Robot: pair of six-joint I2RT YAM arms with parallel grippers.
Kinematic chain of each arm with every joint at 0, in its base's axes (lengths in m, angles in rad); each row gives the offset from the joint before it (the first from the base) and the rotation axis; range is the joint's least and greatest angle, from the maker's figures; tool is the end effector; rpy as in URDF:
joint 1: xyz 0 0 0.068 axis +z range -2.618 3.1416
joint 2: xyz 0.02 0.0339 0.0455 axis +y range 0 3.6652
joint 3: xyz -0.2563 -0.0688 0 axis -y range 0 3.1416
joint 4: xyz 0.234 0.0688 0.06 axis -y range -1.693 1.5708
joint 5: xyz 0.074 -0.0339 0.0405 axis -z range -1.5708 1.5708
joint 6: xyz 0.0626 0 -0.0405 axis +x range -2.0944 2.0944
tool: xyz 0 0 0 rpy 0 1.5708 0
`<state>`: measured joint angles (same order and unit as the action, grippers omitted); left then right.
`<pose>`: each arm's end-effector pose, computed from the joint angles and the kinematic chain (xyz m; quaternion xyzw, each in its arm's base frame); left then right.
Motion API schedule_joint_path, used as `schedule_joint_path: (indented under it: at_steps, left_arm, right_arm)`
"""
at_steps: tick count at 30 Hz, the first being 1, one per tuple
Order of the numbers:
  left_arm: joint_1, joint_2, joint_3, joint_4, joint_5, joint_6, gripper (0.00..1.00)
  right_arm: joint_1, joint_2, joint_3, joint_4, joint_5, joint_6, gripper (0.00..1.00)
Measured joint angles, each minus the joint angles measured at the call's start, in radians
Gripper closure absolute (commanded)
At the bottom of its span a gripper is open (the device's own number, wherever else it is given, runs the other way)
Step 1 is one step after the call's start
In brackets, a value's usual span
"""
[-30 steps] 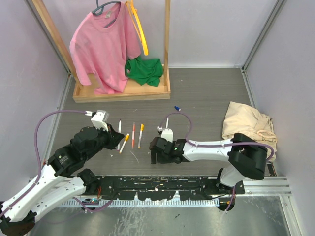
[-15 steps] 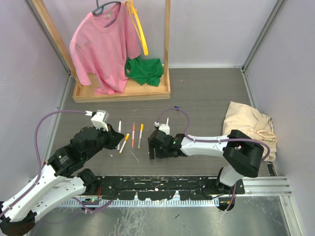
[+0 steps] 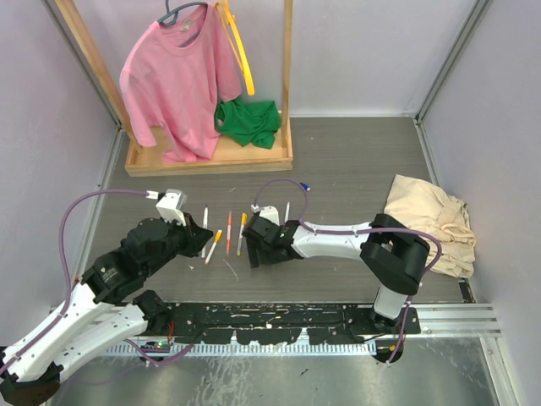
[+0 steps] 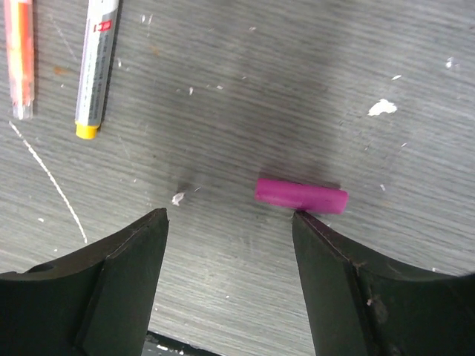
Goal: Insert the pens into the pen caps
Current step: Insert the pen cap onto the pen.
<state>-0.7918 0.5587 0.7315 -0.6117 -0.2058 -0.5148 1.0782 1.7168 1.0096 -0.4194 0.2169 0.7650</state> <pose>0.1112 -0.0944 0.2912 0.0614 0.8392 -0.2553 0.4762 0.1690 0.2864 0.1386 -0.1277 0.9616 0.1106 0.2165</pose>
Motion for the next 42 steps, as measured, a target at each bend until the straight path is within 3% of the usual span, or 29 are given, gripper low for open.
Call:
schedule_joint_path:
  at_steps: [24, 31, 42]
  left_arm:
    - [0.0, 0.001, 0.0, -0.001, -0.008, 0.008, 1.0]
    - [0.0, -0.001, 0.0, -0.004, -0.013, 0.008, 1.0]
    - [0.0, -0.007, 0.0, -0.008, -0.019, 0.008, 1.0]
  right_arm:
    - [-0.079, 0.026, 0.033, -0.017, -0.022, -0.061, 0.27]
    - [-0.09, 0.069, 0.084, -0.026, -0.037, -0.108, 0.41]
    - [-0.094, 0.106, 0.131, -0.07, -0.016, -0.147, 0.71]
